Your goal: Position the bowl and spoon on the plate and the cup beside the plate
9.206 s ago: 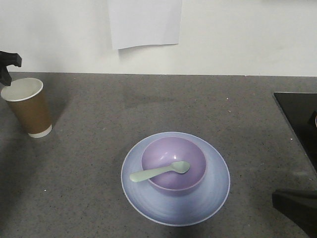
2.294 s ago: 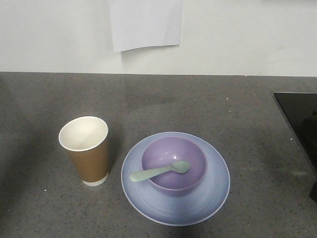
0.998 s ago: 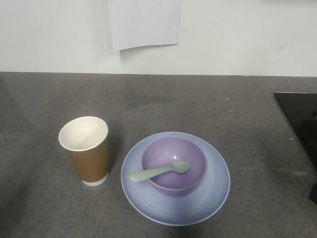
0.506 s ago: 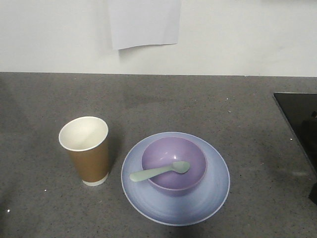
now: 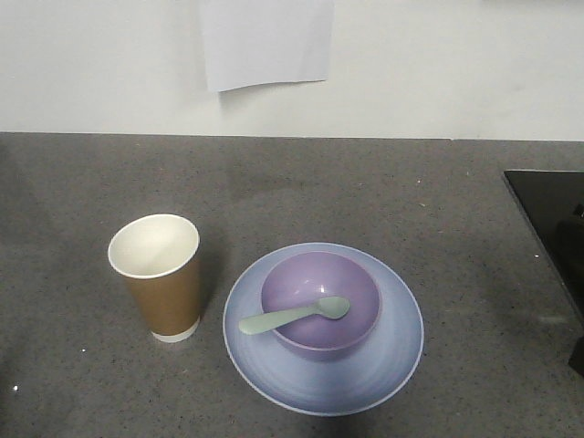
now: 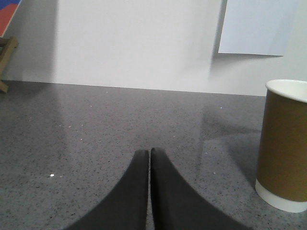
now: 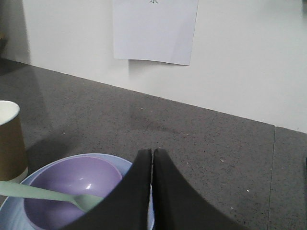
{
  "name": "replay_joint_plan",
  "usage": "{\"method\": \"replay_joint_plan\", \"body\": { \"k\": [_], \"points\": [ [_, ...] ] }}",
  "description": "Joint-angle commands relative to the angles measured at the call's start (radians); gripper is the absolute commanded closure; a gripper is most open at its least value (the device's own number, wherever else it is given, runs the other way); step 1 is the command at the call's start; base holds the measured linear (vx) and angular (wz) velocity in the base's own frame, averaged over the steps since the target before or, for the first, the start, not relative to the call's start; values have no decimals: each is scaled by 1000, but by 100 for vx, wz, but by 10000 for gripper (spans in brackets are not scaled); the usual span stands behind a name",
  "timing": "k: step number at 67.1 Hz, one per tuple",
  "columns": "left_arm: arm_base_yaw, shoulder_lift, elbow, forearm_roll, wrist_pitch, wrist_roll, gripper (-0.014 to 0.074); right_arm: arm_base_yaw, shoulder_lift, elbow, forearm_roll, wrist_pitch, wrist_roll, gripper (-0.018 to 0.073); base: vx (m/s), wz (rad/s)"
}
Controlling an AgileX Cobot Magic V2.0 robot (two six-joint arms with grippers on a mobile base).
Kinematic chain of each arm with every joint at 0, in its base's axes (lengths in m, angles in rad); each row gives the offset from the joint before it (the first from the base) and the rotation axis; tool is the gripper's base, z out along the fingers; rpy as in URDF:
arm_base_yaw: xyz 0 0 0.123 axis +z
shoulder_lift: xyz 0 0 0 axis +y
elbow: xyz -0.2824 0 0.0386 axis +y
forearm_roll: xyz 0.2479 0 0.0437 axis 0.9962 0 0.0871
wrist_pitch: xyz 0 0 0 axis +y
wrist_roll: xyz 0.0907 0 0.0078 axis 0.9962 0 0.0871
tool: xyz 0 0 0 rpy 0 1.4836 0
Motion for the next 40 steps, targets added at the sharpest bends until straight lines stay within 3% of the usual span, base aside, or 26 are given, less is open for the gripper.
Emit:
{"method": "replay_joint_plan", "body": {
  "k": [1,13,31,40],
  "points": [
    [0,-16,26,-8,-78,-1,603,-1,4,-29,5,-65,-6,564,0,0],
    [0,-14,27,-38,-97,11,603,-1,4,-29,5,-65,-6,564,0,0],
    [0,-14,27,-281,-137,295,603,-1,4,-29,5,-65,-6,564,0,0],
    [0,-14,26,-370,-131,345,603,-1,4,-29,5,-65,-6,564,0,0]
  ]
}}
